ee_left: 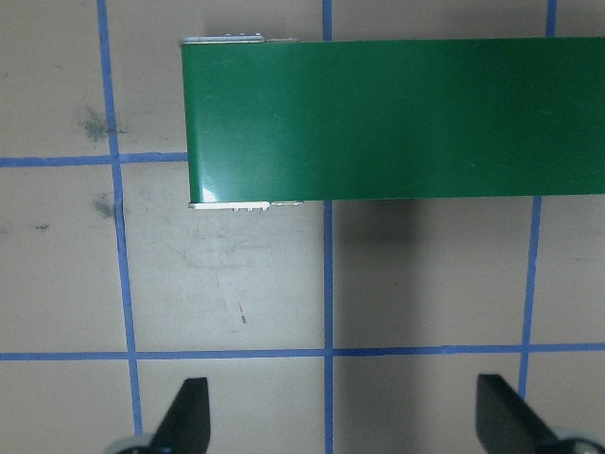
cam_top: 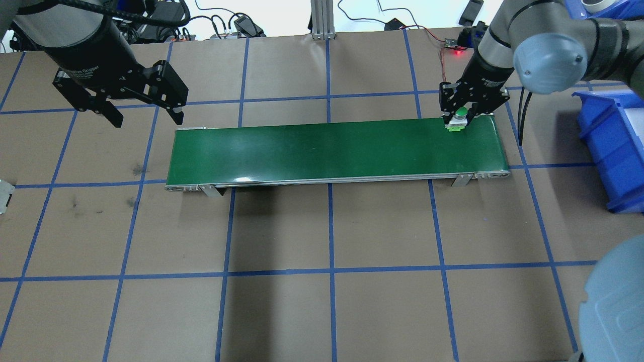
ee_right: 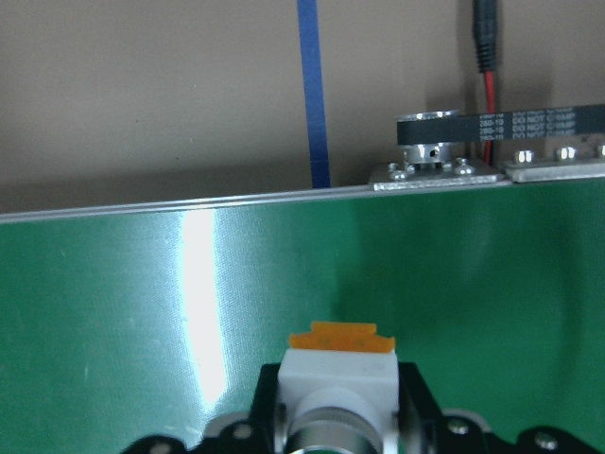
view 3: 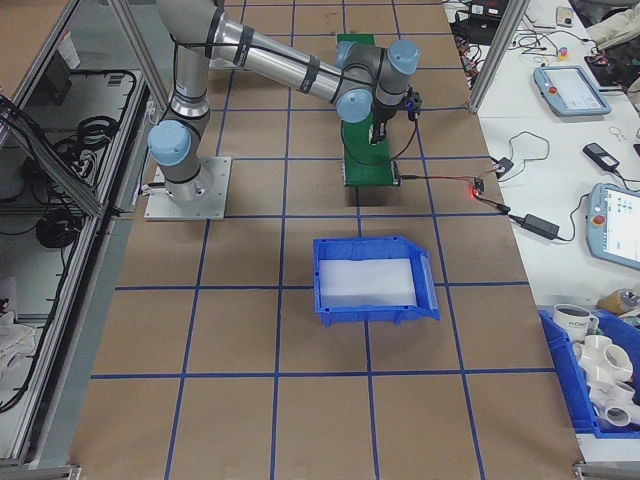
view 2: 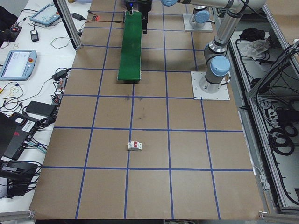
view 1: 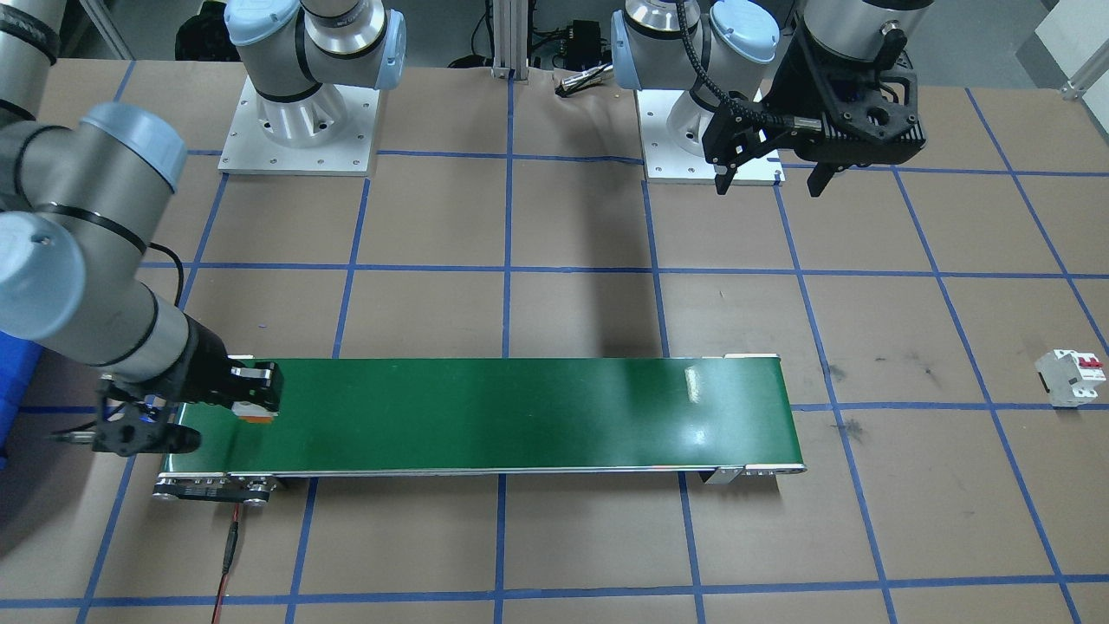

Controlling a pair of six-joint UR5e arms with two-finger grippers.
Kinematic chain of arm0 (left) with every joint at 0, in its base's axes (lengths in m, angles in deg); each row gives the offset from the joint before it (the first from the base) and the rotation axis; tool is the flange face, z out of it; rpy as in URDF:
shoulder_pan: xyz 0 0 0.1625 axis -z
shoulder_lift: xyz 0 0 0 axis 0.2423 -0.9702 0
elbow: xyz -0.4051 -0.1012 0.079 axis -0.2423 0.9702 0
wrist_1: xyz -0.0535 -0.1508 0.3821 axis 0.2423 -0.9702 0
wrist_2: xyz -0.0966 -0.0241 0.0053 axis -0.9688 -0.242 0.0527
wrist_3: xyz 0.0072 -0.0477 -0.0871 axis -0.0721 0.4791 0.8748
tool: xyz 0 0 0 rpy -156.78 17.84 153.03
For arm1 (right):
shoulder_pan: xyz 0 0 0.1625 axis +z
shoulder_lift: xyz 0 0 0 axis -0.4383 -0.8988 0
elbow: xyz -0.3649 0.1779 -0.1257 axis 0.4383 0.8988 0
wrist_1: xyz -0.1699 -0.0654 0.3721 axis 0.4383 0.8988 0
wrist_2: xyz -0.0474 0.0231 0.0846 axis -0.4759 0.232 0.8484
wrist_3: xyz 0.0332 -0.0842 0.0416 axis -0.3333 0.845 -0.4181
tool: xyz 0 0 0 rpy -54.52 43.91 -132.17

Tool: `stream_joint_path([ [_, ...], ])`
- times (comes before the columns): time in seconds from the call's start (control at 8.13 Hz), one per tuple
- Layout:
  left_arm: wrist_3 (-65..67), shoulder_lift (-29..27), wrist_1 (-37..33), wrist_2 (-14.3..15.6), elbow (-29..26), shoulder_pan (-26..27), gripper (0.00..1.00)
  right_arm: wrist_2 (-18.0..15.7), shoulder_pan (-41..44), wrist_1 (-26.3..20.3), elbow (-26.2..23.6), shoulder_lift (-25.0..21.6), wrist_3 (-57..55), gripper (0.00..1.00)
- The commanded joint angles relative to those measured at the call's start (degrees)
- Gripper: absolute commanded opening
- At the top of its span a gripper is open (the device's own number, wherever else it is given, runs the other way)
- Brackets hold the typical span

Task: Move button from left to right

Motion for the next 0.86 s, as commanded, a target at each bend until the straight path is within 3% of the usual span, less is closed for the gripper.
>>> stream_joint_path([
  [0.0, 0.0, 0.0, 0.0, 0.0, 0.0, 0.0, 1.00, -4.2, -6.8, -9.0, 4.7, -3.9, 10.7, 0.00],
  [0.25, 0.0, 0.0, 0.0, 0.0, 0.0, 0.0, 1.00, -7.0, -17.2, -13.1, 6.1, -6.5, 25.1, 0.00],
  [0.74, 0.0, 0.0, 0.0, 0.0, 0.0, 0.0, 1.00, -7.6, -31.8, -10.7, 11.0, -4.4, 45.3, 0.00],
])
